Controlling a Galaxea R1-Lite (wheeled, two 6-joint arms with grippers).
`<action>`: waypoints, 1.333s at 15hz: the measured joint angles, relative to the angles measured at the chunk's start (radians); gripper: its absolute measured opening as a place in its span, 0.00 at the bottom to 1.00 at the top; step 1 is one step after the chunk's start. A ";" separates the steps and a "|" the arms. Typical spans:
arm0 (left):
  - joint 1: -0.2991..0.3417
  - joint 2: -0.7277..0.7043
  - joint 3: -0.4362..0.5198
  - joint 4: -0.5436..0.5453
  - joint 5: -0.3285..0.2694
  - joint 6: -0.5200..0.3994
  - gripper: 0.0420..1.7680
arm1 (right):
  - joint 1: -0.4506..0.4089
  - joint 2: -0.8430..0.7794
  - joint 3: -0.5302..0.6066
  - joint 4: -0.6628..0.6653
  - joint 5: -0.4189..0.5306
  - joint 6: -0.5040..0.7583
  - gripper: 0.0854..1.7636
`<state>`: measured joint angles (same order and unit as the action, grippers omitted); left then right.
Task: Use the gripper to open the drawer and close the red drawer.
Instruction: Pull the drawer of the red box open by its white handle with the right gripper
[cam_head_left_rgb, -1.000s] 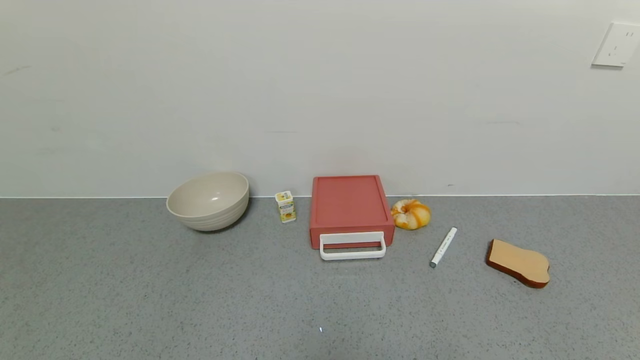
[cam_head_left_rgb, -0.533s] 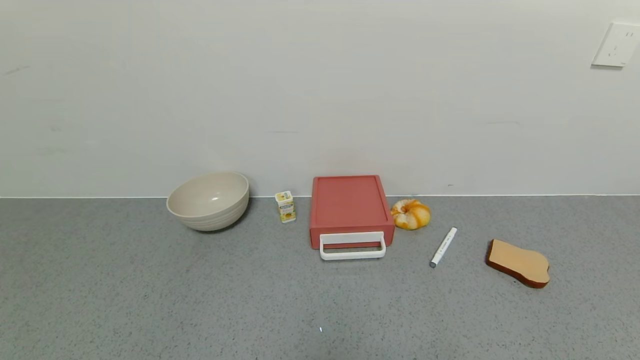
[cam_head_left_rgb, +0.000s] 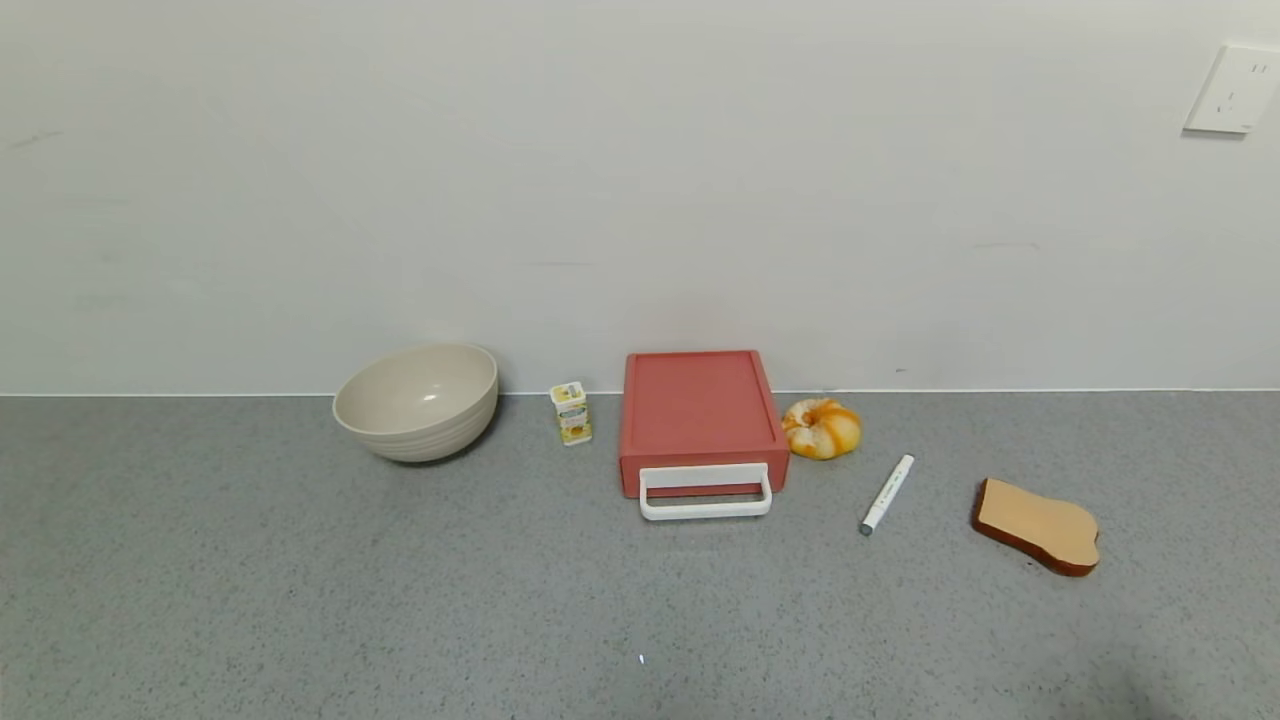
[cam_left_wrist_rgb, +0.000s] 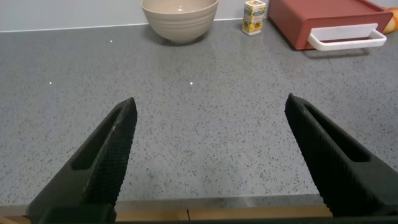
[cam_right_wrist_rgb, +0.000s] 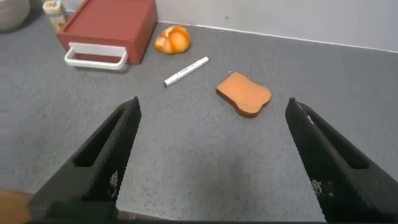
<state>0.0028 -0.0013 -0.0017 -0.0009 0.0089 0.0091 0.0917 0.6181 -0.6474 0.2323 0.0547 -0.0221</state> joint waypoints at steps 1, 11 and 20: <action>0.000 0.000 0.000 0.000 0.001 -0.001 0.97 | 0.002 0.050 -0.043 0.027 0.023 0.000 0.97; 0.000 0.000 0.000 0.000 0.000 0.000 0.97 | 0.112 0.488 -0.416 0.229 0.155 0.000 0.97; 0.000 0.000 -0.002 0.006 -0.002 0.002 0.97 | 0.234 0.836 -0.578 0.231 0.152 0.051 0.97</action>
<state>0.0028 -0.0013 -0.0038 0.0047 0.0070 0.0109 0.3262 1.4543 -1.2251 0.4632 0.2068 0.0294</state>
